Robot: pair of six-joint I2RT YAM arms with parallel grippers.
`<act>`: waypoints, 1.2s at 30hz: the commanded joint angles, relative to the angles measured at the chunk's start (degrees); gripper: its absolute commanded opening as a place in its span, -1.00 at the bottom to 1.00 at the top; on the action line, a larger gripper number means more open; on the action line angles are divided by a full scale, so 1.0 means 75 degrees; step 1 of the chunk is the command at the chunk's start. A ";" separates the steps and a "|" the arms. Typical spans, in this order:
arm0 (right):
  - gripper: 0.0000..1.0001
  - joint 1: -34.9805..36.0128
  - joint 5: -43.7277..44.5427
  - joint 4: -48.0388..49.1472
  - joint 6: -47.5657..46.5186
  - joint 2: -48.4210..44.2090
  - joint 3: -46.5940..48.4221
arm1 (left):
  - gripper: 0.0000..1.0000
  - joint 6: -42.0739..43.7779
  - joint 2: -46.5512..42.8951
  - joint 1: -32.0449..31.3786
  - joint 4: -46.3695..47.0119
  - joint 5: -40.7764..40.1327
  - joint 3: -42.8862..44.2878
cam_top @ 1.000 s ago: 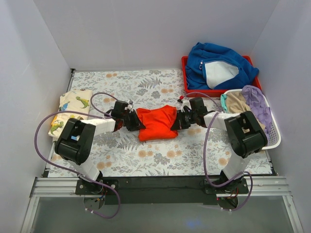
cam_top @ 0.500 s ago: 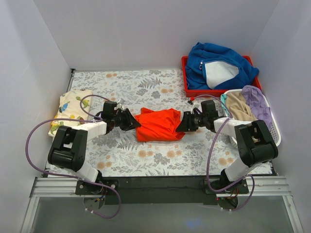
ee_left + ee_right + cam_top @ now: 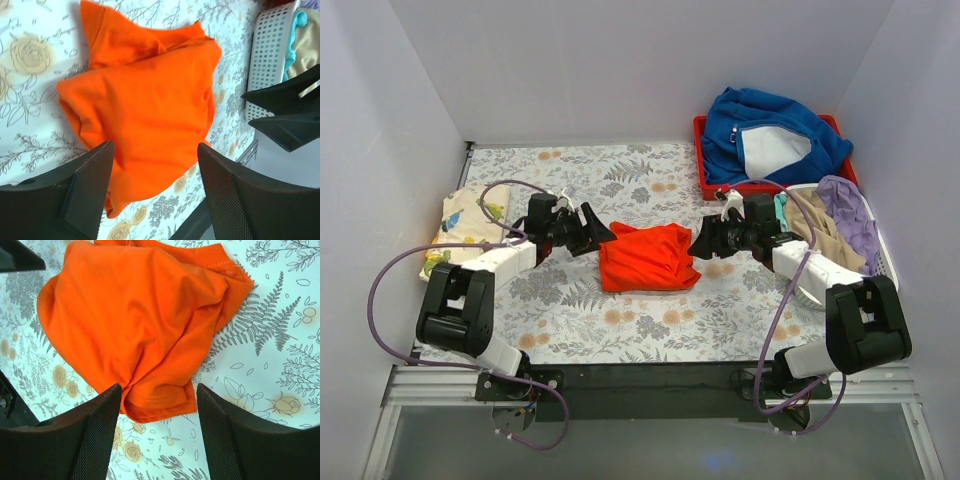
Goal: Fold and stack the t-shirts
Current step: Fold the tshirt, then neatly place the folded tshirt to the corner
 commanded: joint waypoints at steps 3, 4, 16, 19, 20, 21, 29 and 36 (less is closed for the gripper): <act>0.36 -0.0016 0.0201 -0.0336 0.0027 0.0219 0.0322 | 0.33 0.0073 0.0305 -0.0040 -0.0019 0.0062 0.0478; 0.35 -0.0016 0.0201 -0.0336 0.0051 0.0231 0.0322 | 0.34 0.0038 0.0550 -0.0052 -0.0019 0.0016 0.0513; 0.36 -0.0016 0.0189 -0.0324 -0.0054 0.0243 0.0205 | 0.68 -0.0044 0.0833 -0.0403 -0.0347 -0.1064 0.0208; 0.36 -0.0016 0.0166 -0.0336 -0.0066 0.0360 0.0193 | 0.68 -0.0079 0.1243 -0.0801 -0.0335 -0.0993 0.0396; 0.36 -0.0016 0.0189 -0.0313 -0.0066 0.0383 0.0182 | 0.69 -0.0102 0.1336 -0.0953 -0.0324 -0.1015 0.0477; 0.36 -0.0016 0.0224 -0.0324 -0.0078 0.0407 0.0193 | 0.69 -0.0114 0.1593 -0.1244 -0.0312 -0.1027 0.0652; 0.35 -0.0016 0.0166 -0.0324 -0.0078 0.0559 0.0194 | 0.65 -0.0431 0.3094 -0.2067 0.0203 -0.0723 0.1649; 0.35 -0.0016 0.0447 -0.0347 -0.0078 0.0302 0.0111 | -1.00 0.0025 0.3950 -0.1975 -0.0227 -0.0782 0.3673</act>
